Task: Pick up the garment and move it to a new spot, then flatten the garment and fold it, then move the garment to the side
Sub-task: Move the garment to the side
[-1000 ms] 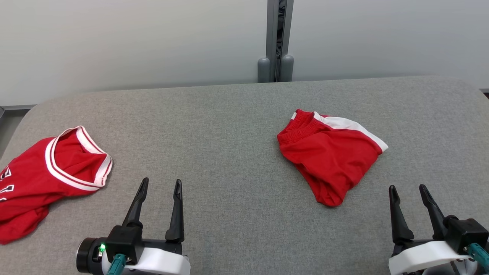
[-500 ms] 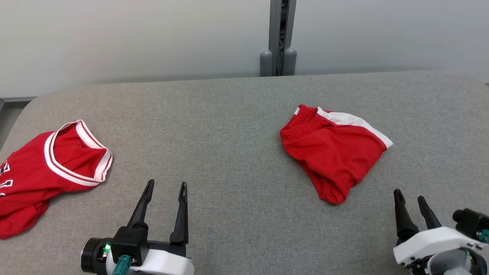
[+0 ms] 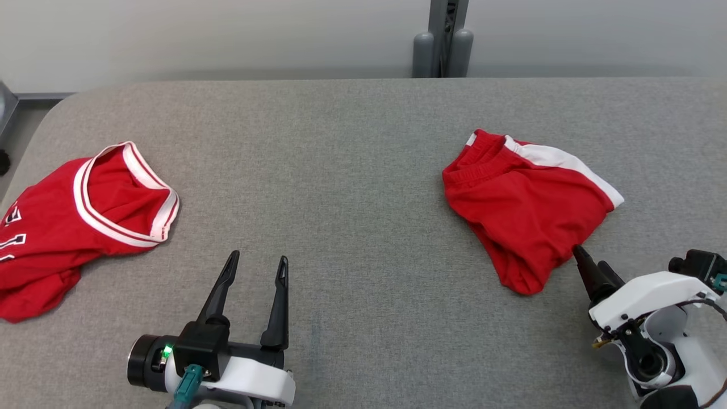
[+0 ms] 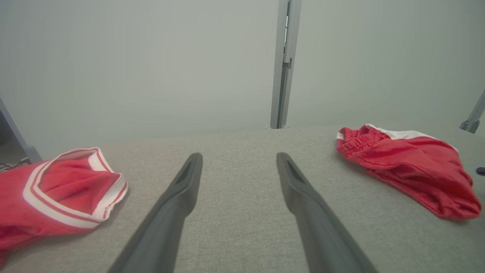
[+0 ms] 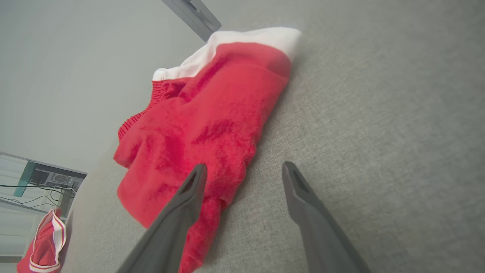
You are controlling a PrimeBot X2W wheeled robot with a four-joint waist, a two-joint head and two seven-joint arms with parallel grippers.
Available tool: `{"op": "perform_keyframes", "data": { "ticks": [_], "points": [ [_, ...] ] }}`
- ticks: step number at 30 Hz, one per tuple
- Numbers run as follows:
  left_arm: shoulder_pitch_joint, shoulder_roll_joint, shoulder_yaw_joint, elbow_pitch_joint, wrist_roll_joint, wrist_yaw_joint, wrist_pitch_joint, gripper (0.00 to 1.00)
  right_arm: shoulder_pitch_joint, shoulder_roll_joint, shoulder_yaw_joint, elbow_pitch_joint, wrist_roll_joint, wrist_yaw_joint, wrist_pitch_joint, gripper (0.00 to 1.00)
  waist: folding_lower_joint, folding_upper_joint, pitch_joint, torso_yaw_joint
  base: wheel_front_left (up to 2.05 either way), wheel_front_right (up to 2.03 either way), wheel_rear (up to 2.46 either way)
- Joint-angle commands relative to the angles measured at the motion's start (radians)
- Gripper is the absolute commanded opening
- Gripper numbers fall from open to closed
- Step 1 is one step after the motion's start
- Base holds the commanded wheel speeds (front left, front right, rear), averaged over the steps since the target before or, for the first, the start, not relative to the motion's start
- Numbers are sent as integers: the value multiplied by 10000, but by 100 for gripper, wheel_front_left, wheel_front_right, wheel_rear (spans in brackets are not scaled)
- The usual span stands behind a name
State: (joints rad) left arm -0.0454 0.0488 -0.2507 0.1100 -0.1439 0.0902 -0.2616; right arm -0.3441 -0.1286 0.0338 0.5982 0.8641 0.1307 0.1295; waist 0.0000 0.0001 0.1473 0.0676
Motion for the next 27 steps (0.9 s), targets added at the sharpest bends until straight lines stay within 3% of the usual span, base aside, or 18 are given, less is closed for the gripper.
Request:
{"op": "perform_keyframes", "data": {
  "ticks": [1,12,27],
  "points": [
    [-148,35,2,-7,63,-24,-34,100,-178,-90,-12,124,54,2,76,100,0,-1,112,106,0,0,0],
    [-537,35,-183,-104,1,76,-36,100,-1650,-206,220,1788,-6,2,383,100,0,-1,731,597,0,0,0],
    [-677,37,-283,-75,-52,169,-36,100,-2475,-255,853,2493,488,0,164,100,0,-1,951,835,0,0,0]
  ]
}}
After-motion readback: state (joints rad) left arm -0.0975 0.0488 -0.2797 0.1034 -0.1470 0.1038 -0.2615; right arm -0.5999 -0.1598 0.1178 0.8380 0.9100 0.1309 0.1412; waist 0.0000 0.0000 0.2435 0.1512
